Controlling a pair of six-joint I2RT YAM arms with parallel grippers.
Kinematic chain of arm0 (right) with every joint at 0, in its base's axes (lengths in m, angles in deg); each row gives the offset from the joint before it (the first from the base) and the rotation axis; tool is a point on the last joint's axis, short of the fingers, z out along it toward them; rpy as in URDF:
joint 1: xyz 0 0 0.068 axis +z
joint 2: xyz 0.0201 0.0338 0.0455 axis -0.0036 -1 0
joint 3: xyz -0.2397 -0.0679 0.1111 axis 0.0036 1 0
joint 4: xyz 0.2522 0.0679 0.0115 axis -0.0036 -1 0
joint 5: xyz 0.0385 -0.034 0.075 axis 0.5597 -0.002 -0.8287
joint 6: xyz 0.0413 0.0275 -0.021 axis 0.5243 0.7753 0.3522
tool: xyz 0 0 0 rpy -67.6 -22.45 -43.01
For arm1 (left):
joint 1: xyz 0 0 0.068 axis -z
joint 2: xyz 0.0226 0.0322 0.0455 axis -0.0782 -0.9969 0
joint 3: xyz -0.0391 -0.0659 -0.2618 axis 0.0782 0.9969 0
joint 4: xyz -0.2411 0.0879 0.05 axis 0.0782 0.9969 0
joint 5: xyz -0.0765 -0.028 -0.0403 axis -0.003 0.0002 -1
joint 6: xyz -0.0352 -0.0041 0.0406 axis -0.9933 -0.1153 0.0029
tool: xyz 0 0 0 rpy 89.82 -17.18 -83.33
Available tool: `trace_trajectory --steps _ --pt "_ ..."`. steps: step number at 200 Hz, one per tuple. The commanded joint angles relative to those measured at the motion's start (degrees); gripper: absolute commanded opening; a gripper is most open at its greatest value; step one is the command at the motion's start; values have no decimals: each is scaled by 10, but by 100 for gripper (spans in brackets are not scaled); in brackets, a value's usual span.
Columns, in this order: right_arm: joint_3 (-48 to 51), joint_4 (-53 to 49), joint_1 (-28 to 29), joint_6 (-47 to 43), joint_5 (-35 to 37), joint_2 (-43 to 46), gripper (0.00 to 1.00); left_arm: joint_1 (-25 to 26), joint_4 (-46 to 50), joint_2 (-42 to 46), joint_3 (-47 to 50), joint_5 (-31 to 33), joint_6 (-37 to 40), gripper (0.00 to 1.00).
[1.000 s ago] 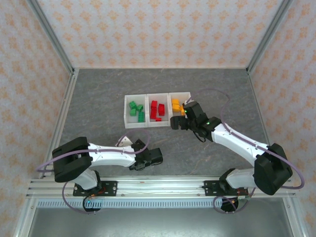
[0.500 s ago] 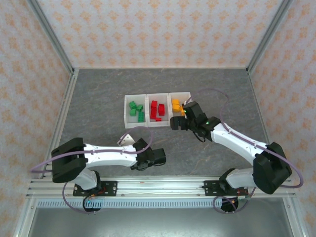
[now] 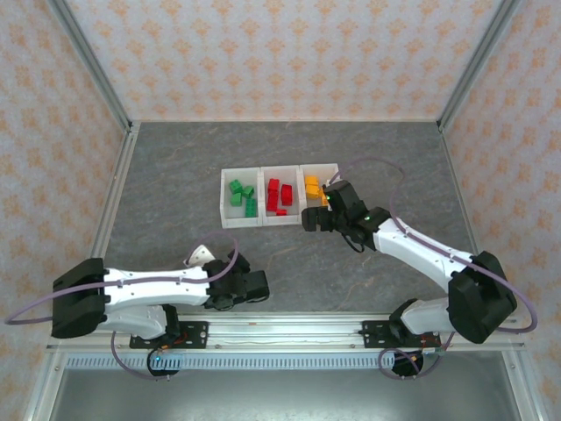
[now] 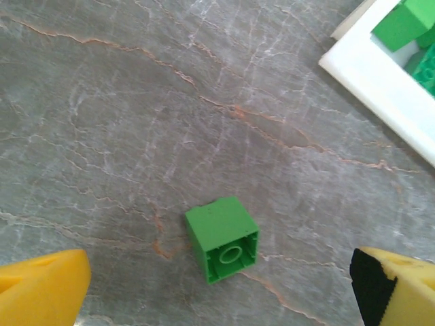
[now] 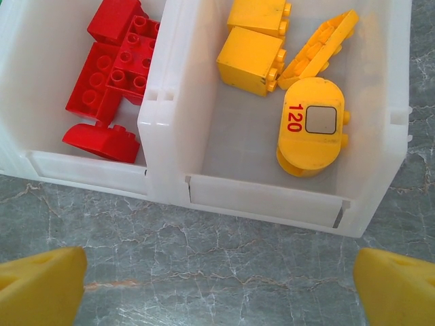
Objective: Sort the legos into containers by color
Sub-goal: Pick up the lego from the middle-left of the table.
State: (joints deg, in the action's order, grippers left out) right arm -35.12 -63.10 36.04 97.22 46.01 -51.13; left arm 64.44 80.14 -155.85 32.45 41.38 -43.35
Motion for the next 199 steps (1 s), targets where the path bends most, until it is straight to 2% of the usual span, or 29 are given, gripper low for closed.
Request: trace_trajectory --steps 1,17,32,43,96,154,173,188,199 --pt "-19 0 -2 -5 -3 -10 100 2 12 -34 -16 9 -151 99" --pt "-20 -1 -2 -4 -4 -11 100 1 -21 -55 -16 16 -139 99" --pt "-19 -1 -2 -4 -4 -11 100 -17 -73 -69 -20 21 -75 94" --pt "-19 -3 -2 -4 -2 -13 100 -28 -86 -82 -27 16 -56 93" --pt "-15 -11 -2 -4 4 -13 100 -63 -137 -98 8 -6 -36 76" --pt "-18 -13 -2 -6 8 -21 100 -76 -150 -136 29 -16 -37 66" --pt "-19 -13 -2 -6 8 -22 100 -81 -181 -153 30 -16 -18 53" --pt "-20 -14 -2 -4 13 -23 100 -86 -215 -162 32 -20 6 37" --pt "-21 -18 -2 -3 20 -25 100 -90 -234 -168 30 -22 25 32"
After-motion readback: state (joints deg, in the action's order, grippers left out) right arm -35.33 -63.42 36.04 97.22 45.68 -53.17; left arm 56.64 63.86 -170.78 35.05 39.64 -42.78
